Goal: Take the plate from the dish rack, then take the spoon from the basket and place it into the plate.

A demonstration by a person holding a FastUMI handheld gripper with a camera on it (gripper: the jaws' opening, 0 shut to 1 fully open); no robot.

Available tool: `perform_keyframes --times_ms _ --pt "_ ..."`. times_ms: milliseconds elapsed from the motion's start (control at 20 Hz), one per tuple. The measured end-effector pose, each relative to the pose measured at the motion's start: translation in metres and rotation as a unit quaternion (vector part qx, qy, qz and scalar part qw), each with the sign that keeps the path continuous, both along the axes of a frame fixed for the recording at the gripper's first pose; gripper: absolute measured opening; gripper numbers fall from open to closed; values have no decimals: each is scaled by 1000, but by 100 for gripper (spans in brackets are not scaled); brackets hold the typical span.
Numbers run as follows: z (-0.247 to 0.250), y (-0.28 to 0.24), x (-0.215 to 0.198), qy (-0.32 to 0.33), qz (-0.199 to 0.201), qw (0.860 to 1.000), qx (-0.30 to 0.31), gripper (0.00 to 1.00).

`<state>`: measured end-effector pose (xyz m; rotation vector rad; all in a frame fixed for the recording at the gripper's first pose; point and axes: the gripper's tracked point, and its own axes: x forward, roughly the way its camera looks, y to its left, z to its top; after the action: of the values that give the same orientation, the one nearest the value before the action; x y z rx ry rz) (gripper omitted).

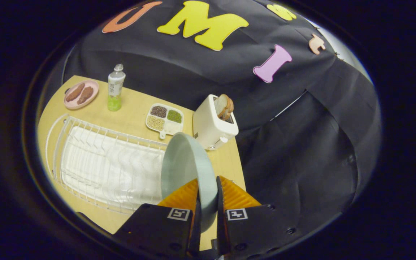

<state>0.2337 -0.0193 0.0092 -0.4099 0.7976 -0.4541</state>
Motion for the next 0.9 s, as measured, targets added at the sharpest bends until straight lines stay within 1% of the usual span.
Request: perform_keyframes --times_ms 150,250,350,400,550,750,800,900 --pt "-6 17 -36 -25 39 996 76 23" --pt "-18 31 -62 -35 68 989 129 23" --pt "-38 49 -84 -37 88 978 185 23" --pt "-48 56 -94 -36 99 974 202 23" --pt "-80 72 -113 -59 118 967 219 23" --pt "-153 96 -134 -30 130 955 264 23" --pt "-166 97 -138 -24 138 955 262 24" --pt "-184 86 -144 -26 140 956 255 23"
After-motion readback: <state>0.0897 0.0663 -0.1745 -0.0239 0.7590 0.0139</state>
